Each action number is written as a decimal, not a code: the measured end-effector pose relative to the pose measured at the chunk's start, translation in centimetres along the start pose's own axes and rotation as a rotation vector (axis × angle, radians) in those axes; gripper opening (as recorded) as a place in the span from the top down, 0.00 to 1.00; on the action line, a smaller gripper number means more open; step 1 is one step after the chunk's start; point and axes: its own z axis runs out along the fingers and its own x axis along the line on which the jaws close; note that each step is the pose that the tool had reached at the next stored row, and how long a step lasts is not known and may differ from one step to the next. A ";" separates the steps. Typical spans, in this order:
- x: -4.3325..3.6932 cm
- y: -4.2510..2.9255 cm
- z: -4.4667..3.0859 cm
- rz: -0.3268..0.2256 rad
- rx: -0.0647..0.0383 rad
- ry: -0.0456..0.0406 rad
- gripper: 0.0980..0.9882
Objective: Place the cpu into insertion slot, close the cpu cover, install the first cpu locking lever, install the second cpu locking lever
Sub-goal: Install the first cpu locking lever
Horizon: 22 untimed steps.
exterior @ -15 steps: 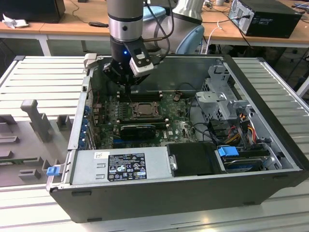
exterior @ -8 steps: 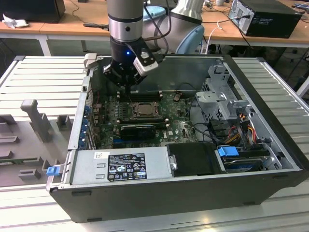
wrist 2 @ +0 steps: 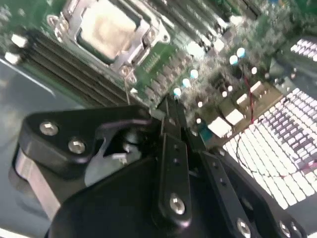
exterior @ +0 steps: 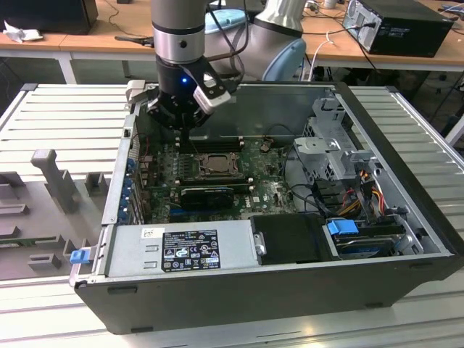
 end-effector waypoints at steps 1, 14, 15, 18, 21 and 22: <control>0.13 0.24 0.08 0.000 0.000 0.0002 0.99; -0.52 2.41 0.88 0.000 0.000 0.0003 0.99; -0.54 2.41 0.88 0.000 0.000 0.0002 0.99; -0.67 2.39 0.89 0.002 0.002 0.0004 0.99; -1.12 2.33 0.90 0.002 0.002 0.0004 0.99; -1.34 2.30 0.90 0.002 0.002 0.0004 0.99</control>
